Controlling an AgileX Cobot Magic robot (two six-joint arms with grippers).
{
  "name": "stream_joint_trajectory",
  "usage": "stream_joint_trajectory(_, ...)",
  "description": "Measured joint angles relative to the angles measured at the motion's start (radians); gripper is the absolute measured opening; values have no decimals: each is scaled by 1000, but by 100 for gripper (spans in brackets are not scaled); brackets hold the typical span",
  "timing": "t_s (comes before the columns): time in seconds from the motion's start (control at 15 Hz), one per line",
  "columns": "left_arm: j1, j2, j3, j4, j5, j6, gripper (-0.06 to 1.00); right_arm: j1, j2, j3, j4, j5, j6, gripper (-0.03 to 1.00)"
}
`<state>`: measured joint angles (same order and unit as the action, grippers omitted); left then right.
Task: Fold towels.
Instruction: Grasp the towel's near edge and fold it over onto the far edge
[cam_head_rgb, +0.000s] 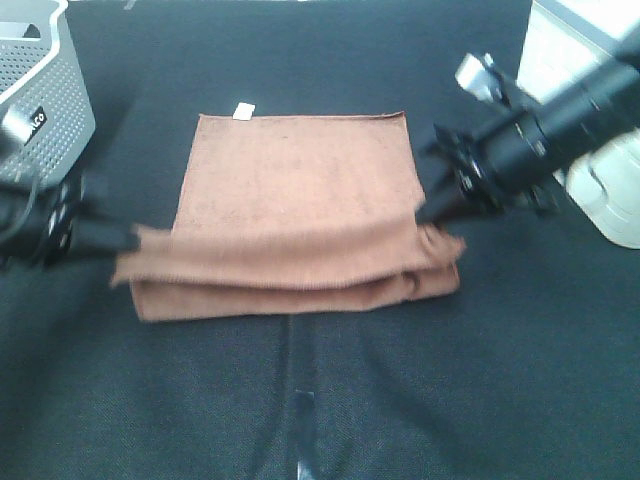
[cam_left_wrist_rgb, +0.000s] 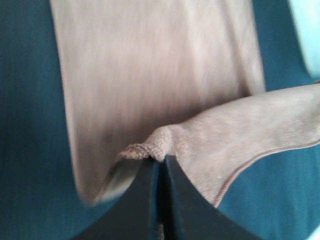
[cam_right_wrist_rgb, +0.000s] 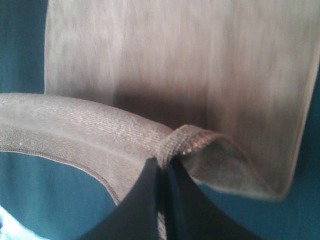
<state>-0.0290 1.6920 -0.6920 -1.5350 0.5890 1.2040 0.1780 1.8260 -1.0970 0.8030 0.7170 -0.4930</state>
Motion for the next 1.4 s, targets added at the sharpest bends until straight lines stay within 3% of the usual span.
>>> stream_joint_trajectory(0.13, 0, 75, -126, 21, -12, -73, 0, 0, 95, -169, -34, 46, 34, 0)
stream_joint_trajectory(0.4, 0, 233, -462, 144, -23, -251, 0, 0, 301, -549, -109, 148, 109, 0)
stream_joint_trajectory(0.73, 0, 402, -777, 283, -31, -377, 0, 0, 474, -893, -246, 181, 225, 0)
stream_joint_trajectory(0.93, 0, 520, -929, 301, -73, -391, 0, -16, 586, -1078, -261, 180, 248, 0)
stream_joint_trajectory(1.2, 0, 632, -1072, 319, -74, -392, 0, -40, 672, -1192, -261, 152, 249, 0)
stream_joint_trajectory(1.4, -8, 744, -1220, 322, -132, -392, 0, -42, 769, -1269, -259, 61, 235, 0)
